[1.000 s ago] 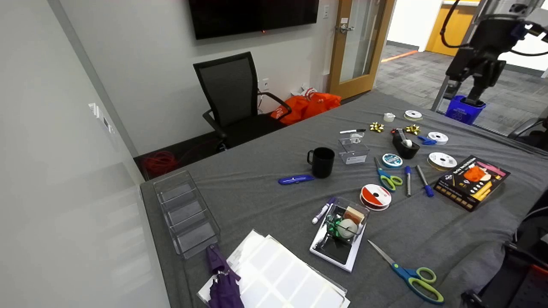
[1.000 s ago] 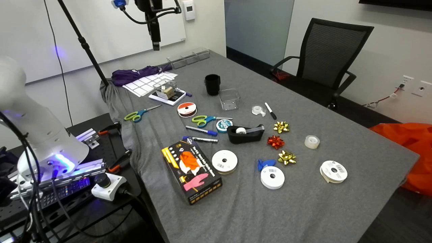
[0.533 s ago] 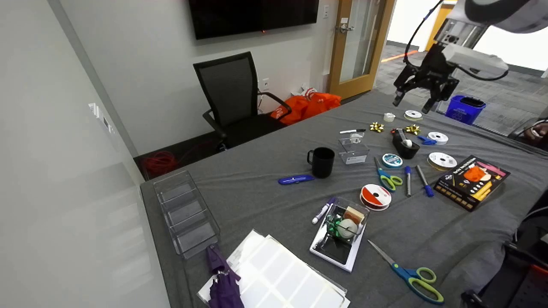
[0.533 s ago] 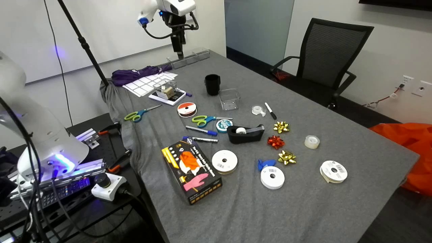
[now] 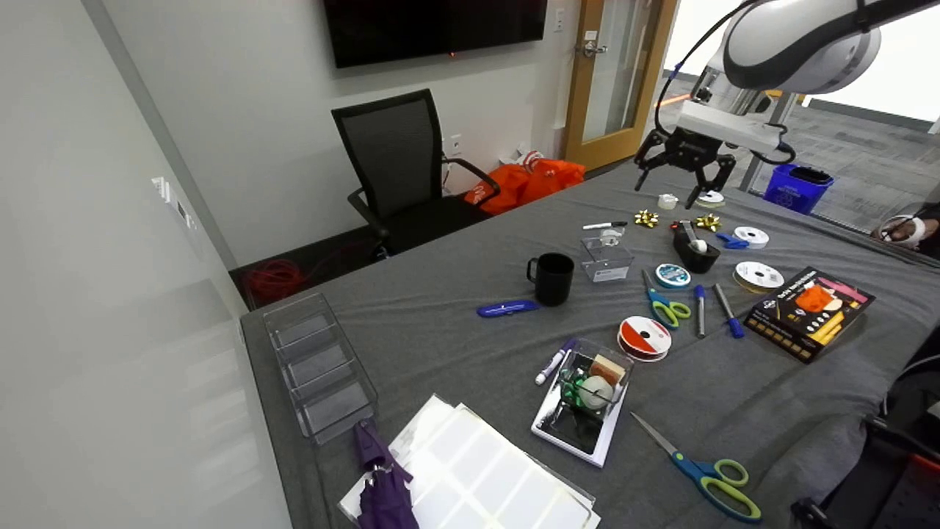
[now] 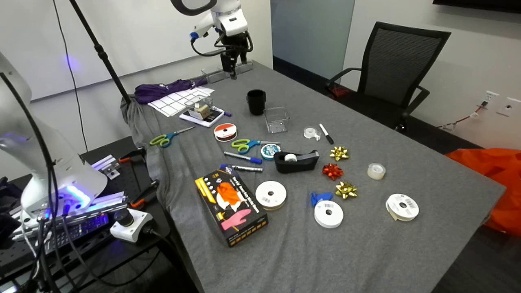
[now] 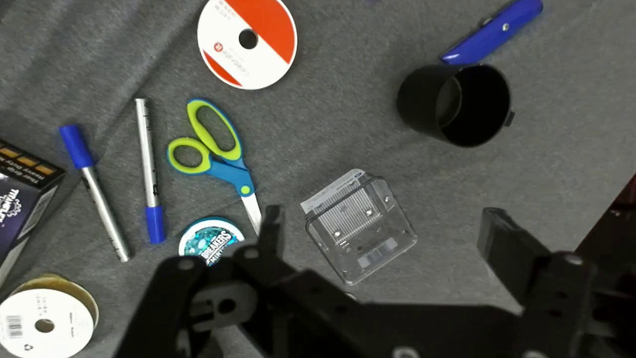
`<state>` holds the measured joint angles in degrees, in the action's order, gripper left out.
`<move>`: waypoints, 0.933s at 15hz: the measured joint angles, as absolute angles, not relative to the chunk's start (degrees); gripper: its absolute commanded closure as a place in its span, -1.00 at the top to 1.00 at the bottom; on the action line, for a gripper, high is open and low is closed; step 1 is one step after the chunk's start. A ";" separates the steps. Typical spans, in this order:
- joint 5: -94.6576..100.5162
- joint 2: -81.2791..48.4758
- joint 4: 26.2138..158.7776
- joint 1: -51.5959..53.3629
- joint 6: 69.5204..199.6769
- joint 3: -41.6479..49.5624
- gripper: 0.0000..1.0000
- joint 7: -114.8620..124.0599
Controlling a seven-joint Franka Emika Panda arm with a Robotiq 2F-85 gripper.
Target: Move the clear box closer to the edge of the table
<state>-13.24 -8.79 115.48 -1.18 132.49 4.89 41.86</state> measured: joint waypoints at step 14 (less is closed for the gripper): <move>-7.38 -14.63 111.36 -0.94 134.16 5.23 1.00 58.27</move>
<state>-7.38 -14.63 111.36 -0.94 134.16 5.23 58.27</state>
